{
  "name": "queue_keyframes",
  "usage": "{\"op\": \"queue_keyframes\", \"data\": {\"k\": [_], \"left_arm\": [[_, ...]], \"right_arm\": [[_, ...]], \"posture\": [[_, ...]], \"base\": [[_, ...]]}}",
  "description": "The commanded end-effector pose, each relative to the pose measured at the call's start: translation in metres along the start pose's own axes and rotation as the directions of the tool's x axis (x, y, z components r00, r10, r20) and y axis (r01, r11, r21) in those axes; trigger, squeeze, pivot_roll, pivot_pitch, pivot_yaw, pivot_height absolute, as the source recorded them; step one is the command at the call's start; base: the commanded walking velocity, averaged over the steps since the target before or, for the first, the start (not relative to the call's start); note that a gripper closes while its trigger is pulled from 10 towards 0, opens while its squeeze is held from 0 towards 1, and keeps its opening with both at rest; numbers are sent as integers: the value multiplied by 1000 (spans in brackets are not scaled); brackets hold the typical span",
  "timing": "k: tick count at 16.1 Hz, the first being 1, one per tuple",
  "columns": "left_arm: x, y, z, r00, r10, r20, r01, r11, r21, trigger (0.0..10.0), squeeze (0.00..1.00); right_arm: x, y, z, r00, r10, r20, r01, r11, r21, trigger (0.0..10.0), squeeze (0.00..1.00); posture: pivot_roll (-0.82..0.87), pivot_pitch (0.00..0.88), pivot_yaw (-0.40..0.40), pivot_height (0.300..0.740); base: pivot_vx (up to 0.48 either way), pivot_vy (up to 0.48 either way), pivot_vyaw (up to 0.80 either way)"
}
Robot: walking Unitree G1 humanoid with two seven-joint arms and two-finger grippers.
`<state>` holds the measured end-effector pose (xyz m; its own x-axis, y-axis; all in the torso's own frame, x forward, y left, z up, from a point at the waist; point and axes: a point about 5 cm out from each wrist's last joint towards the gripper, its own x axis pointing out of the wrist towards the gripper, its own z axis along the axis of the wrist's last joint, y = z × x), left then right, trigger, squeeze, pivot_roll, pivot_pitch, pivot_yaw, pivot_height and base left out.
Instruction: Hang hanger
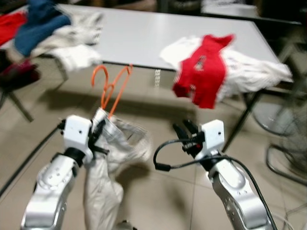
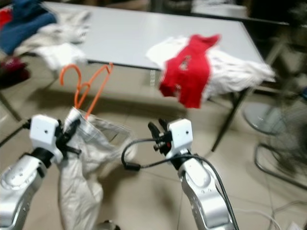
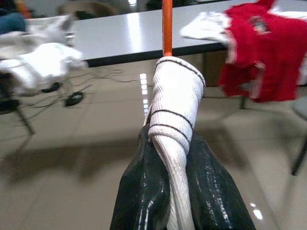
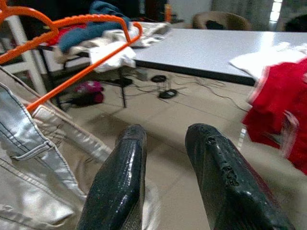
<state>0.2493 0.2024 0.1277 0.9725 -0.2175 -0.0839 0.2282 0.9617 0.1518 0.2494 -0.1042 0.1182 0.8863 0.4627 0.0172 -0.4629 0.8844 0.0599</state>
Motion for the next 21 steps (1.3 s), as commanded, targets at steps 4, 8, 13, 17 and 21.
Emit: {"op": "queue_keyframes", "data": {"k": [4,8,13,17,21], "left_arm": [[-3,2,-1,1000,22,18,-23,999,23,10000,0],[-7,-3,-6,999,45,15,-45,999,-11,10000,0],[-8,-4,-1,997,64,35,-64,998,1,10000,0],[-1,-7,1,999,24,33,-24,1000,18,10000,0],[1,-4,5,999,-9,45,8,1000,29,10000,0]], "right_arm": [[9,2,-2,999,47,16,-47,999,-23,10000,0],[11,10,-2,987,158,5,-158,987,-37,10000,0],[19,11,2,987,162,23,-161,987,-27,10000,0],[16,13,0,996,93,14,-94,994,61,10000,0],[-1,1,-7,1000,20,-9,-19,993,113,10000,0]], "posture": [[-23,0,-10,740],[-21,0,-49,740],[-22,0,-72,740],[-56,0,-42,740],[-70,0,-11,740]], "base": [[0,0,800],[0,0,800],[0,-96,800],[0,-360,200],[0,243,-117]]}}
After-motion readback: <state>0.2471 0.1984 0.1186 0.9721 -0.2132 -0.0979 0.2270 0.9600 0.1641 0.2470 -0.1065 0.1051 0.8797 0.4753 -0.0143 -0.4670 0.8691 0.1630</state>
